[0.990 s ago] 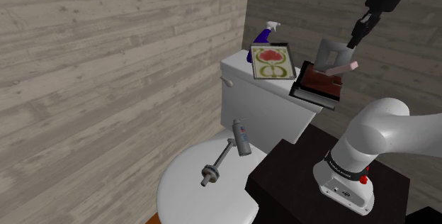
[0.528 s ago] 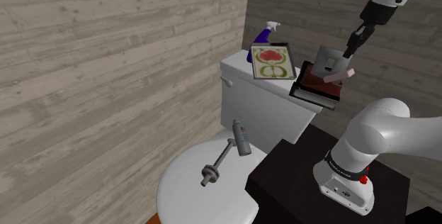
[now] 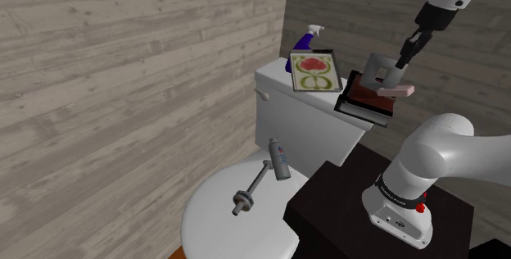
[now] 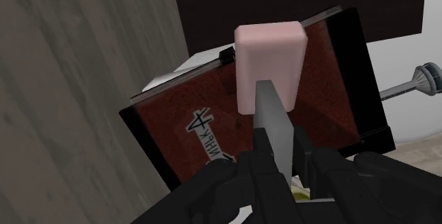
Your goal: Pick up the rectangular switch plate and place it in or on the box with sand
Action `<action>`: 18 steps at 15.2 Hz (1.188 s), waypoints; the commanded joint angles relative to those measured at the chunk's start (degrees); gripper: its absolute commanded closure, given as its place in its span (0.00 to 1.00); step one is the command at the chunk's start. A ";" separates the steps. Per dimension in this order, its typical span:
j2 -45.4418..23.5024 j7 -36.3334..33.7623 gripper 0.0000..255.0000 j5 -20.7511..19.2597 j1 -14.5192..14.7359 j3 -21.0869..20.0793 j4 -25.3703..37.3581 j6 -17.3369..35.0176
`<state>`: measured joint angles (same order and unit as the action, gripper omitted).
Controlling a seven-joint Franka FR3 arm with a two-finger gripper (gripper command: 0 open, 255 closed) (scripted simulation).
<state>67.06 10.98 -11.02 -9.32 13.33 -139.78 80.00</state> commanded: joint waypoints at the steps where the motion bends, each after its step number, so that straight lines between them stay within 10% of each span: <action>1: -0.12 0.01 0.00 0.01 0.03 0.04 -0.16 0.04; 18: -3.93 0.35 0.00 1.03 0.65 -0.94 9.04 -5.35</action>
